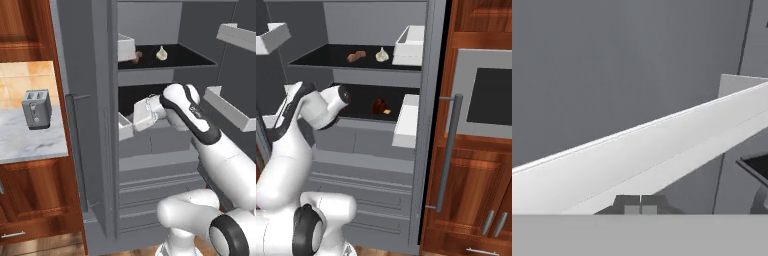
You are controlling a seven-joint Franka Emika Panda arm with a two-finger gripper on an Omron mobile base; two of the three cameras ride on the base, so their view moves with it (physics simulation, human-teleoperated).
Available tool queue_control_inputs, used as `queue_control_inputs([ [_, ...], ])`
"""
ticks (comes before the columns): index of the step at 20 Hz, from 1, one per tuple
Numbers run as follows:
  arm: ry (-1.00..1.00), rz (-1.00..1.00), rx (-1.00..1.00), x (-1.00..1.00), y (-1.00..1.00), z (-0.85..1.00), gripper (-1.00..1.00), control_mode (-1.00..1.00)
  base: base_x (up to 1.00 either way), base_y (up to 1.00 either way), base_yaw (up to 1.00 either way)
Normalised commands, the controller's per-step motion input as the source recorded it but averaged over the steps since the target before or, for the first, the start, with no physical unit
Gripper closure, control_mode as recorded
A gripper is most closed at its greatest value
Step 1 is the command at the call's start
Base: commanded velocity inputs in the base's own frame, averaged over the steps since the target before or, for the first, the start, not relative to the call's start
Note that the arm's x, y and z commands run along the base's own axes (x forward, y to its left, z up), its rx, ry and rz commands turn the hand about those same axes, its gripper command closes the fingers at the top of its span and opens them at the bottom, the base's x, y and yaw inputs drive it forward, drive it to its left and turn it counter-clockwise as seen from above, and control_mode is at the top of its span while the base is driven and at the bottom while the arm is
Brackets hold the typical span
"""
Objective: Gather the potato and garlic from the fridge and place them on a tray on the dining counter. Then gather the steak and chicken drumstick from the fridge and place them on the other tray.
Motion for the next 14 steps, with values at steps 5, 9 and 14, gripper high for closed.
queue_control_inputs([
  [5, -0.11, -0.01, 0.01, -0.51, 0.98, 0.0, 1.0, -1.0, 0.0, 0.0, 0.0],
  [9, 0.21, -0.02, 0.15, 0.35, 0.04, 0.0, 1.0, -1.0, 0.0, 0.0, 0.0],
  [14, 0.29, -0.01, 0.12, 0.12, -0.52, 0.16, 1.0, -1.0, 0.0, 0.0, 0.0],
])
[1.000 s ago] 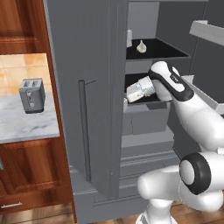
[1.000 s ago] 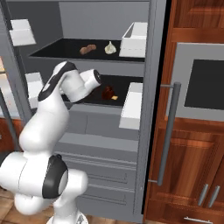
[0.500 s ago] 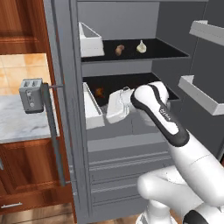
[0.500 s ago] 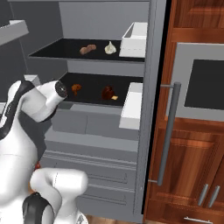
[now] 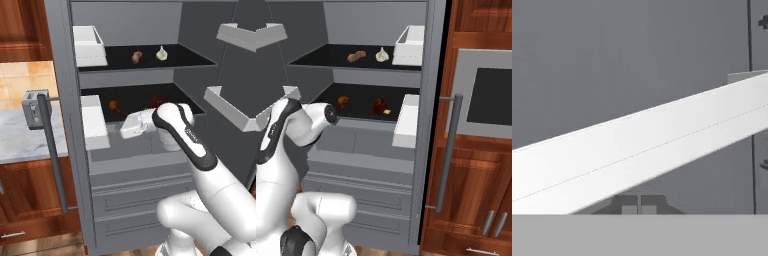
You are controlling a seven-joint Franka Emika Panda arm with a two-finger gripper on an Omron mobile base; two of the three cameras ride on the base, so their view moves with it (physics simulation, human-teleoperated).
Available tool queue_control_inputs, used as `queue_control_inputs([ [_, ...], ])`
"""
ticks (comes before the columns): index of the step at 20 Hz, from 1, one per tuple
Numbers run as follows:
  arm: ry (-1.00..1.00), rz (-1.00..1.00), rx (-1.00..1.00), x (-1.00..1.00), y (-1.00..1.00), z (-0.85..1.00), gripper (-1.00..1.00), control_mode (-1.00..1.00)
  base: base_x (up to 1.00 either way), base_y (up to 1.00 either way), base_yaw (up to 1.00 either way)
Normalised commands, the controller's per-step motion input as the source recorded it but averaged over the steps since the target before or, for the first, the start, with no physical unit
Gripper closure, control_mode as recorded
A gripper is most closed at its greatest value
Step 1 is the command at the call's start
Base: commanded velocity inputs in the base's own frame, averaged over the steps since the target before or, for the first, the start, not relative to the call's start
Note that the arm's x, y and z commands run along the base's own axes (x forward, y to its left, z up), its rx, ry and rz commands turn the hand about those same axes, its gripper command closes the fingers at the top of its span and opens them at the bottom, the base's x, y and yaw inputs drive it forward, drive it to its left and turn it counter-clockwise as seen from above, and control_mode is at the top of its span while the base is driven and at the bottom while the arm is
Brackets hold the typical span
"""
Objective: Gather the potato and garlic from the fridge and place them on a tray on the dining counter. Then gather the steak and chicken drumstick from the fridge and place them on the other tray.
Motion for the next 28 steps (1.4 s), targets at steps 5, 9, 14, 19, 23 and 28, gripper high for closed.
queue_control_inputs([
  [5, 0.26, -0.17, 0.0, -0.03, -0.96, 0.13, 1.0, -1.0, 0.0, 0.0, 0.0],
  [9, 0.05, -0.33, -0.11, 0.42, -0.31, 0.01, 1.0, -1.0, 0.0, 0.0, 0.0],
  [14, 0.44, -0.69, -0.29, 0.11, -0.62, 0.05, 1.0, -1.0, 0.0, 0.0, 0.0],
  [19, 0.46, -0.46, -0.26, 0.15, -0.52, 0.03, 1.0, -1.0, 0.0, 0.0, 0.0],
  [23, 0.32, -0.31, -0.19, 0.14, -0.21, 0.0, 1.0, -1.0, 0.0, 0.0, 0.0],
  [28, 0.16, -0.19, -0.09, 0.0, -0.32, -0.01, 1.0, -1.0, 0.0, 0.0, 0.0],
])
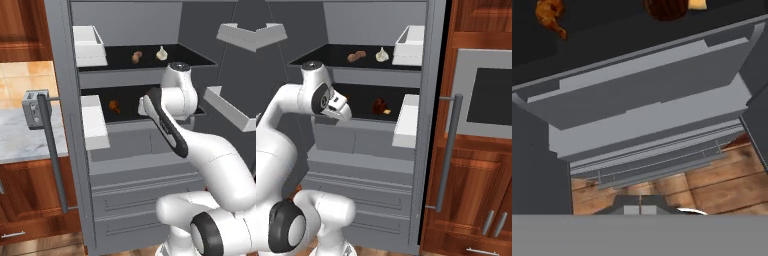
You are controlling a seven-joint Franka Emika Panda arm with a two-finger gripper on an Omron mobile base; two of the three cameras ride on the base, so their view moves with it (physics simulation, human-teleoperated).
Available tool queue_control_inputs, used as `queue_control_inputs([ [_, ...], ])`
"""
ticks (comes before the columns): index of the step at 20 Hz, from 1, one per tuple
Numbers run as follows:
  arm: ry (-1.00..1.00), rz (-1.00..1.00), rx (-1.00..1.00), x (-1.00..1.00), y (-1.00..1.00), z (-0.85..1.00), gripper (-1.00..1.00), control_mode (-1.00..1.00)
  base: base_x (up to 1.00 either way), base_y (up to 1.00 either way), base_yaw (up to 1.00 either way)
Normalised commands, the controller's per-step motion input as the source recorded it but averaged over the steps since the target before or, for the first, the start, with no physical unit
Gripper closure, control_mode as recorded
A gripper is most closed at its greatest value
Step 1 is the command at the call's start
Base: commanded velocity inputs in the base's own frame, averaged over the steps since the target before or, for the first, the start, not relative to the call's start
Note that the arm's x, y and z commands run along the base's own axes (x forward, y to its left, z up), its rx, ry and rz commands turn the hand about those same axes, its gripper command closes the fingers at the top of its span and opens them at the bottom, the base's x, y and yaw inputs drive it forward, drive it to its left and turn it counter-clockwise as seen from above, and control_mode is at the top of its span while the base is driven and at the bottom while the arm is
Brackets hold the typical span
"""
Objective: Gather the potato and garlic from the fridge and place them on a tray on the dining counter. Then gather the steak and chicken drumstick from the fridge and place them on the other tray.
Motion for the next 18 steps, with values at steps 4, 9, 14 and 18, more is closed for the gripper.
queue_control_inputs([
  [4, -0.02, 0.01, -0.06, -0.25, -0.18, -0.04, 1.0, -1.0, 0.0, 0.0, 0.0],
  [9, -0.07, 0.21, -0.08, -0.4, -0.46, -0.05, 1.0, -1.0, 0.0, 0.0, 0.0],
  [14, -0.19, 0.29, -0.07, -0.07, -0.21, 0.0, 1.0, -1.0, 0.0, 0.0, 0.0],
  [18, -0.37, 0.04, -0.1, -0.14, 0.0, -0.04, 1.0, -1.0, 0.0, 0.0, 0.0],
])
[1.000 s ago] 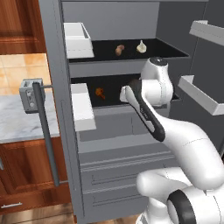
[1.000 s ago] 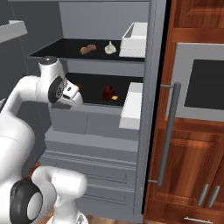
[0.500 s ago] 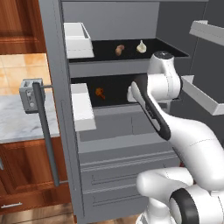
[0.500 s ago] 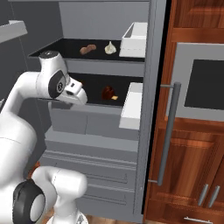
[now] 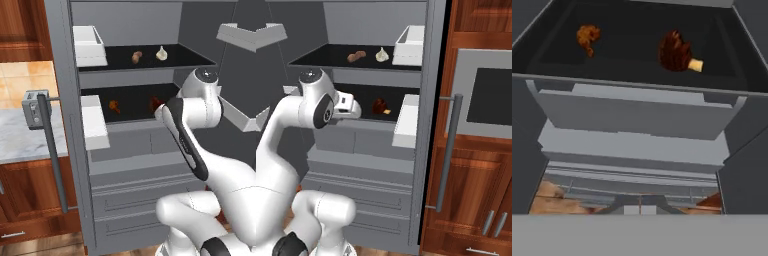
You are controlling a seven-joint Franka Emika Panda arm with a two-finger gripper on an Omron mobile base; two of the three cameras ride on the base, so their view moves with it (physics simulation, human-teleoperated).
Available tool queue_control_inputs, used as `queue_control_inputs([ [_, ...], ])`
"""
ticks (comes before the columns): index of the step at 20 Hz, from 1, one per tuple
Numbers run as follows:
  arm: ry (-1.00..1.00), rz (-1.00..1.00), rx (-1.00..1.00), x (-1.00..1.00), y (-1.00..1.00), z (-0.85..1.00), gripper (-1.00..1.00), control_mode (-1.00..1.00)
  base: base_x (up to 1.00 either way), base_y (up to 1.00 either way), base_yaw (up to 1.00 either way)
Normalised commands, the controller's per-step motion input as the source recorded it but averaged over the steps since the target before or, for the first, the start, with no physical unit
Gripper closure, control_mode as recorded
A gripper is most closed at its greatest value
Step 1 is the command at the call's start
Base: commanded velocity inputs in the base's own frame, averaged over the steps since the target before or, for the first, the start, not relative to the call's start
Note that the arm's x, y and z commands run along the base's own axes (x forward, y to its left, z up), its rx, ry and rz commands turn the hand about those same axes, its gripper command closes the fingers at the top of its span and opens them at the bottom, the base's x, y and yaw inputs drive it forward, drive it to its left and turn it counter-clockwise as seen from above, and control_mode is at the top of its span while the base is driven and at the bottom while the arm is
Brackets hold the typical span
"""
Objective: Gather the potato and garlic from the fridge and place them on a tray on the dining counter. Then gather the steak and chicken drumstick from the fridge and place them on the other tray.
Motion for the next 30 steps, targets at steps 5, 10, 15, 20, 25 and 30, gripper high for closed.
queue_control_inputs([
  [5, -0.17, -0.19, -0.04, -0.02, 0.1, -0.01, 1.0, -1.0, 0.0, 0.0, 0.0],
  [10, -0.04, -0.2, -0.02, -0.16, 0.01, 0.09, 1.0, -1.0, 0.0, 0.0, 0.0],
  [15, 0.01, -0.01, -0.05, -0.2, 0.0, 0.23, -1.0, -1.0, 0.0, 0.0, 0.0],
  [20, 0.01, 0.0, 0.0, -0.01, -0.04, 0.0, -1.0, -1.0, 0.0, 0.0, 0.0],
  [25, 0.03, 0.0, 0.0, 0.05, 0.0, 0.0, -1.0, 1.0, 0.19, -0.05, 0.01],
  [30, 0.0, 0.0, 0.0, 0.0, 0.0, 0.0, -1.0, 1.0, 0.45, -0.26, 0.03],
])
